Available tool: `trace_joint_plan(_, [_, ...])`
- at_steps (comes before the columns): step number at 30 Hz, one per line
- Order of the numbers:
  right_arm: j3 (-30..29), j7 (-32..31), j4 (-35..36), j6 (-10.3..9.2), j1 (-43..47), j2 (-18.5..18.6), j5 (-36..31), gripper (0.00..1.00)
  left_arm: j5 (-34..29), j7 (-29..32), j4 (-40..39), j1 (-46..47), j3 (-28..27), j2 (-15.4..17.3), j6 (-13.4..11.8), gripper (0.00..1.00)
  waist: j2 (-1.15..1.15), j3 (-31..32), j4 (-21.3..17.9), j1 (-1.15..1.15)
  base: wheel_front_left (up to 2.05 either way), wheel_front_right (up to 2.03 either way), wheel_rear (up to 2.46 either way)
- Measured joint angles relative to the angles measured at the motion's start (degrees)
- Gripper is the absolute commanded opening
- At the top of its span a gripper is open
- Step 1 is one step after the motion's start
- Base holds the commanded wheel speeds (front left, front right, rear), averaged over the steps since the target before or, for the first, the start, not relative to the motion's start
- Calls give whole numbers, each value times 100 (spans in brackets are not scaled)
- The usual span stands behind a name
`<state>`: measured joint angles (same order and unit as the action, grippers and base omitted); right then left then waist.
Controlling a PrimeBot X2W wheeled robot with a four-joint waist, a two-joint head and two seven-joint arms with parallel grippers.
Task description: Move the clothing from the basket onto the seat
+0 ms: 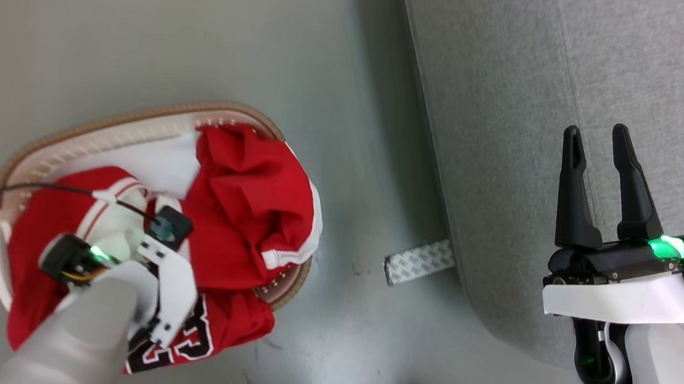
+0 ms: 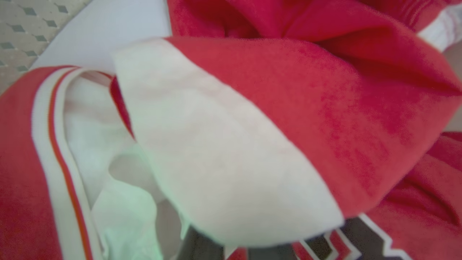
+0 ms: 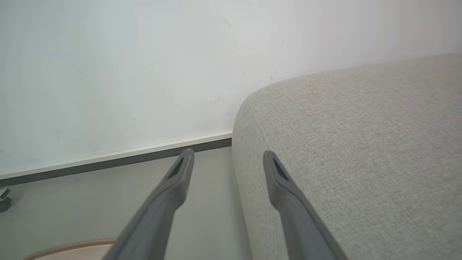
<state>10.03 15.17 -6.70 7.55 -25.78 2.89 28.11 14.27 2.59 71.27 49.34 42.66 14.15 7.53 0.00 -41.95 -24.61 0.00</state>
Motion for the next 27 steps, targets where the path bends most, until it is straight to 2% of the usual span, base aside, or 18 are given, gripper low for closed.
trace_joint_plan(7, [-127,0,-74,0,119,-3,-254,100,450,-399,-30,-270,35,-353,0,0,0,568,165,0,0,0,0])
trace_joint_plan(14, [-281,0,-230,0,465,-12,-653,100,1045,-1111,-330,-647,42,-701,0,0,0,1375,479,0,0,0,0])
trace_joint_plan(18, [-304,0,-289,0,680,-12,-805,100,1358,-1458,-509,-821,66,-748,0,0,0,1880,725,-1,0,0,0])
trace_joint_plan(27, [-369,0,-410,0,1185,-10,-968,100,1773,-1729,-1171,-1011,294,-748,0,0,0,2969,1268,-1,0,0,0])
